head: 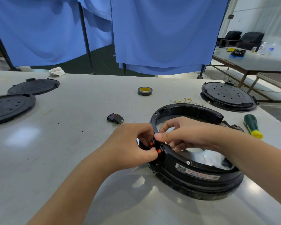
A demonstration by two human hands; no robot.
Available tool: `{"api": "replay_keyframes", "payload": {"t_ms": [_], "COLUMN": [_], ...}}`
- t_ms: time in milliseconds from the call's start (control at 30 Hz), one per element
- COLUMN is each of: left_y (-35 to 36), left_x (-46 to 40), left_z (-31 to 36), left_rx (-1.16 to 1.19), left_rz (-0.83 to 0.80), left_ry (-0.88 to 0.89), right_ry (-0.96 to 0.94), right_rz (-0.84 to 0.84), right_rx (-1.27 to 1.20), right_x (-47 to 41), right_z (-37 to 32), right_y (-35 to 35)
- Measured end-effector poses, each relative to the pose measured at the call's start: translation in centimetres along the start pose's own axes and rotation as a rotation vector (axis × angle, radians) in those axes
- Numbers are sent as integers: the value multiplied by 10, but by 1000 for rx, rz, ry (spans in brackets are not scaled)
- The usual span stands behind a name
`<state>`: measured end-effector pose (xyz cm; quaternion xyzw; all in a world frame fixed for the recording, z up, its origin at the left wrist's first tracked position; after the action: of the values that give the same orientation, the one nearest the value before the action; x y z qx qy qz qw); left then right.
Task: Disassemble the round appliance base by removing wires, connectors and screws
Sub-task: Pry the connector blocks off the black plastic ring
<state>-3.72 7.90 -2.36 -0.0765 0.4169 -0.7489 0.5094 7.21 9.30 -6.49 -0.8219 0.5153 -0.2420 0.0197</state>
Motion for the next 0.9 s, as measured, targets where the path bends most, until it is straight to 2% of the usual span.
{"api": "replay_keyframes", "payload": {"t_ms": [600, 900], "left_y": [0, 1], "left_x": [0, -2], "left_z": [2, 2], "left_rx": [7, -16], "left_rz": [11, 15], "left_ry": [-6, 5], "right_ry": [37, 24], "right_rz": [-18, -87], "right_rx": [-11, -66], "right_x": [0, 1], "right_z": [2, 1], "right_y": [2, 7]}}
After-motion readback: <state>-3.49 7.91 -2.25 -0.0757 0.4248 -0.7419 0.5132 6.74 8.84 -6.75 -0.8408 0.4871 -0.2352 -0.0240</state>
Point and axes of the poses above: each hand's wrist, its own x-axis away from the middle knuckle, its own y-axis out of the palm, z = x × y, the point moved 10 cm from there along -x, towards the middle knuckle
